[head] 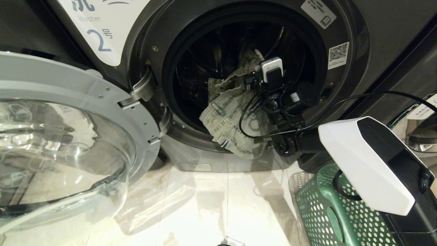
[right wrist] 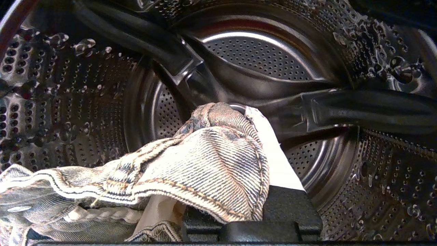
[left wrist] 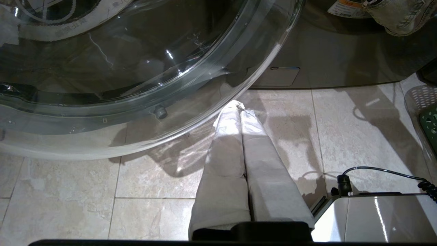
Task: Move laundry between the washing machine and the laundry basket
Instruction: Pick a cloth and place it into the basket
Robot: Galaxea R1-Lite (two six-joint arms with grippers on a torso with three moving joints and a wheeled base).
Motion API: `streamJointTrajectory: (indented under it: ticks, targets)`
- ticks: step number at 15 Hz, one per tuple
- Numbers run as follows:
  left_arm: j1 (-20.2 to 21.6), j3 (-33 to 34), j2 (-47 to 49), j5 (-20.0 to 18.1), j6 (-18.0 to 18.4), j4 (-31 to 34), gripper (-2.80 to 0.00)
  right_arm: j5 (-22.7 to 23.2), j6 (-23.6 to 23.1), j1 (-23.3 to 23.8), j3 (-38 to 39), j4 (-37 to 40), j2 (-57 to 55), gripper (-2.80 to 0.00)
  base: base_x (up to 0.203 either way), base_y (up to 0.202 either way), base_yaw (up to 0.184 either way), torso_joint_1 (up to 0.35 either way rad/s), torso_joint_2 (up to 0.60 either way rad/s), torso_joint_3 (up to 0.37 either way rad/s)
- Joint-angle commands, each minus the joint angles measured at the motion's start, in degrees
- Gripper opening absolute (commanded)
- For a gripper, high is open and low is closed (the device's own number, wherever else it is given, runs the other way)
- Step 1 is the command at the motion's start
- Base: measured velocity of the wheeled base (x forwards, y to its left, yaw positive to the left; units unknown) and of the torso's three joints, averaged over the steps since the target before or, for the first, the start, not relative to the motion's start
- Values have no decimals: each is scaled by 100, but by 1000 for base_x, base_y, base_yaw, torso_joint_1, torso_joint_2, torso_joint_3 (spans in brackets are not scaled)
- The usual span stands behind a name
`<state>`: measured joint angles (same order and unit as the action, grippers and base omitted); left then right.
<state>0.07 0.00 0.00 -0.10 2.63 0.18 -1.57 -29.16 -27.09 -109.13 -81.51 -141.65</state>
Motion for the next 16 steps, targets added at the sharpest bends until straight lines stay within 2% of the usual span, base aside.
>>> streamJointTrajectory:
  ticks: [1,2,3,9,12,16]
  targets:
    - [1,0,9,1,0,-1,-280,5,-28,2,-12,-23,41,-280,0,0,0,0,0,0]
    - [1,0,9,1,0,-1,-280,-1,-28,2,-3,13,40,-101,0,0,0,0,0,0]
    - [1,0,9,1,0,-1,-280,7,-28,12,-2,65,22,0,0,0,0,0,0,0]
    - [1,0,9,1,0,-1,-280,-19,-20,129,120,-216,-153,0,0,0,0,0,0,0]
    - [1,0,9,1,0,-1,-280,-19,-28,278,510,-209,-248,0,0,0,0,0,0,0]
    - [1,0,9,1,0,-1,-280,-12,-27,340,489,-225,-653,0,0,0,0,0,0,0]
